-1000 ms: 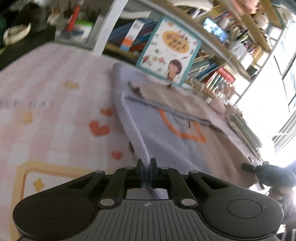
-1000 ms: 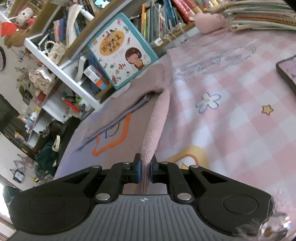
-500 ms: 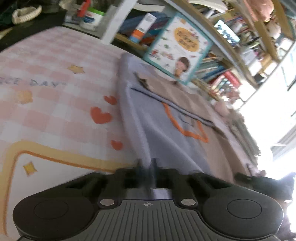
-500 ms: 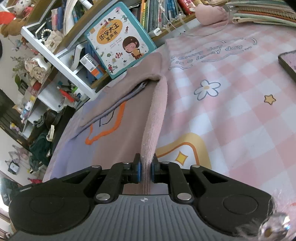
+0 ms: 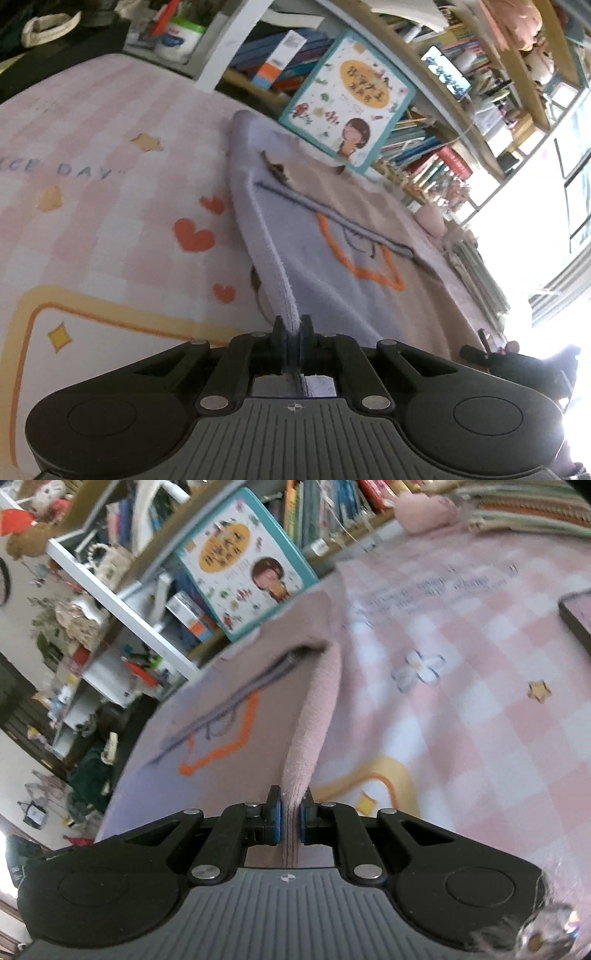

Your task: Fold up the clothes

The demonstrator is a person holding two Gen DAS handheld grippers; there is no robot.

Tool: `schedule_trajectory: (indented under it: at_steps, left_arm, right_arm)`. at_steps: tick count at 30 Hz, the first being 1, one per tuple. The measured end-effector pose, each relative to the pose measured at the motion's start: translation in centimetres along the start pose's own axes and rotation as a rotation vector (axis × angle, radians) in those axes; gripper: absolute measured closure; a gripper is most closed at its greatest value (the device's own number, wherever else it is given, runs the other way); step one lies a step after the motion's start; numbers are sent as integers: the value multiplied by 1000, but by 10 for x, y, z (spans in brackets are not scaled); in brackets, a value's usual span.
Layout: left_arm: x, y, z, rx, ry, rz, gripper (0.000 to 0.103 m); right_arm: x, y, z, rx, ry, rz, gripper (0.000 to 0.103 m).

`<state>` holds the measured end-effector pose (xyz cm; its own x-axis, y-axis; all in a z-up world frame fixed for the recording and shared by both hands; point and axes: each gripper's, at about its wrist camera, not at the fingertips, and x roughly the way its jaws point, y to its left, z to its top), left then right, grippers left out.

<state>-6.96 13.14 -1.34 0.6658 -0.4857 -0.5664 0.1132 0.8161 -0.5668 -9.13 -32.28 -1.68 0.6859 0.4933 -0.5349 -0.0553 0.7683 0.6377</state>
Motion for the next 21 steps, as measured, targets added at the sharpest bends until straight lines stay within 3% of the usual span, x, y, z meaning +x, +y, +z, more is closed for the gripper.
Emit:
schedule_trajectory:
  at_steps: [7, 10, 13, 17, 21]
  left_arm:
    - [5, 7, -5, -35, 21, -15, 86]
    - [7, 9, -7, -38, 20, -28, 87]
    - [8, 9, -6, -22, 20, -21, 98]
    - [7, 9, -9, -16, 11, -31, 99]
    - [-4, 7, -16, -30, 9, -58, 99]
  right_arm:
    - [3, -7, -3, 6, 7, 7, 91]
    - [4, -8, -2, 6, 9, 18, 91]
    - [4, -10, -2, 9, 9, 24, 93]
    - [1, -9, -6, 10, 7, 26, 95]
    - [-10, -9, -10, 46, 6, 86, 96]
